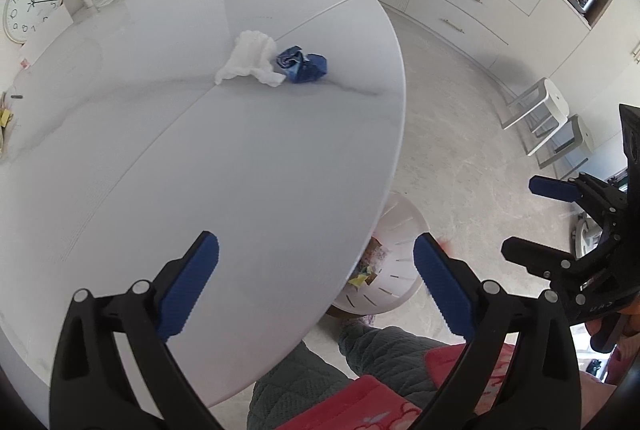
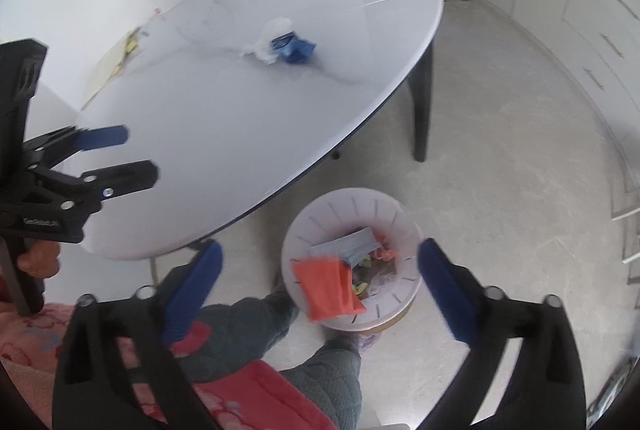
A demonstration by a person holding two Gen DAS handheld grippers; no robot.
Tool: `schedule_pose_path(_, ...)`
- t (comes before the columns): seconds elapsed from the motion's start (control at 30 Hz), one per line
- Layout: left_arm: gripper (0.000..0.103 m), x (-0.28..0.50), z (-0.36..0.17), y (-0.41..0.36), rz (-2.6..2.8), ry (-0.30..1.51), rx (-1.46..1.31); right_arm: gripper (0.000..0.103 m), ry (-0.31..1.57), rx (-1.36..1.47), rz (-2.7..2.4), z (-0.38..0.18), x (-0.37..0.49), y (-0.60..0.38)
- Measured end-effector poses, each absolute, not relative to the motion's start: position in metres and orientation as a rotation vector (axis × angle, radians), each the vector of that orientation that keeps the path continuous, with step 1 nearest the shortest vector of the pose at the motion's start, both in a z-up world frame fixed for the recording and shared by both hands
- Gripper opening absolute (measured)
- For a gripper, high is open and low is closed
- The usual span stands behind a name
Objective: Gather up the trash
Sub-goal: 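Open the right tool over the bin to drop the red packet, then reach the left tool to the white tissue and close on it while the right tool approaches the blue cloth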
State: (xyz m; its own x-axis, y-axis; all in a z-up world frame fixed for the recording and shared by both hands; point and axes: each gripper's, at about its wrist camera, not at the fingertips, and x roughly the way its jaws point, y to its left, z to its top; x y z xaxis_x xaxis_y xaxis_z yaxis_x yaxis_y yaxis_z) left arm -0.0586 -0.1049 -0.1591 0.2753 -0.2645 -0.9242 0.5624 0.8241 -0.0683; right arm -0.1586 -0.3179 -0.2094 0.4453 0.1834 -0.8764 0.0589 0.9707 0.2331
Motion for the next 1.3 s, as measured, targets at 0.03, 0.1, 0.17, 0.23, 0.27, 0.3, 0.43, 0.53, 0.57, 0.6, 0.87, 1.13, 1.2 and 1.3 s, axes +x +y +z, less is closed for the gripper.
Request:
schedule_pose_path(0.03, 0.094, -0.058, -0.157, -0.103, -0.563, 1.165, 0.291, 0.100, 1.109, 0.251, 0.072, -0.209, -0.157, -0.318)
schedule_pose_path(0.1, 0.094, -0.054, -0.154, -0.097, -0.556, 1.161, 0.283, 0.100, 1.102, 0.259, 0.055, -0.206, -0.154, -0.319)
schedule_pose_path(0.17, 0.094, -0.050, -0.151, -0.093, -0.552, 1.154, 0.277, 0.100, 1.093, 0.260, 0.044, -0.203, -0.151, -0.319)
schedule_pose_path(0.23, 0.094, -0.046, -0.150, -0.090, -0.548, 1.150, 0.273, 0.100, 1.085, 0.260, 0.042, -0.201, -0.147, -0.318)
schedule_pose_path(0.27, 0.094, -0.044, -0.149, -0.089, -0.546, 1.149, 0.273, 0.100, 1.082, 0.261, 0.043, -0.200, -0.145, -0.317)
schedule_pose_path(0.3, 0.094, -0.042, -0.149, -0.087, -0.545, 1.148, 0.272, 0.100, 1.079, 0.261, 0.044, -0.199, -0.143, -0.316)
schedule_pose_path(0.43, 0.094, -0.033, -0.148, -0.083, -0.541, 1.148, 0.272, 0.100, 1.069, 0.256, 0.050, -0.198, -0.132, -0.311)
schedule_pose_path(0.53, 0.094, -0.025, -0.147, -0.079, -0.536, 1.148, 0.271, 0.100, 1.066, 0.257, 0.057, -0.197, -0.121, -0.308)
schedule_pose_path(0.57, 0.094, -0.022, -0.146, -0.077, -0.531, 1.148, 0.271, 0.100, 1.063, 0.257, 0.061, -0.197, -0.115, -0.307)
schedule_pose_path(0.6, 0.094, -0.018, -0.146, -0.076, -0.527, 1.148, 0.271, 0.100, 1.061, 0.256, 0.065, -0.196, -0.110, -0.305)
schedule_pose_path(0.87, 0.095, 0.020, -0.149, -0.066, -0.506, 1.156, 0.268, 0.100, 1.050, 0.253, 0.073, -0.195, -0.067, -0.295)
schedule_pose_path(1.13, 0.095, 0.081, -0.160, -0.079, -0.551, 1.192, 0.254, 0.100, 1.049, 0.263, 0.002, -0.193, -0.028, -0.299)
schedule_pose_path(1.2, 0.095, 0.103, -0.163, -0.086, -0.565, 1.208, 0.223, 0.100, 1.057, 0.263, -0.012, -0.197, -0.017, -0.300)
schedule_pose_path(1.3, 0.095, 0.137, -0.170, -0.101, -0.563, 1.247, 0.175, 0.100, 1.065, 0.264, -0.020, -0.203, -0.004, -0.301)
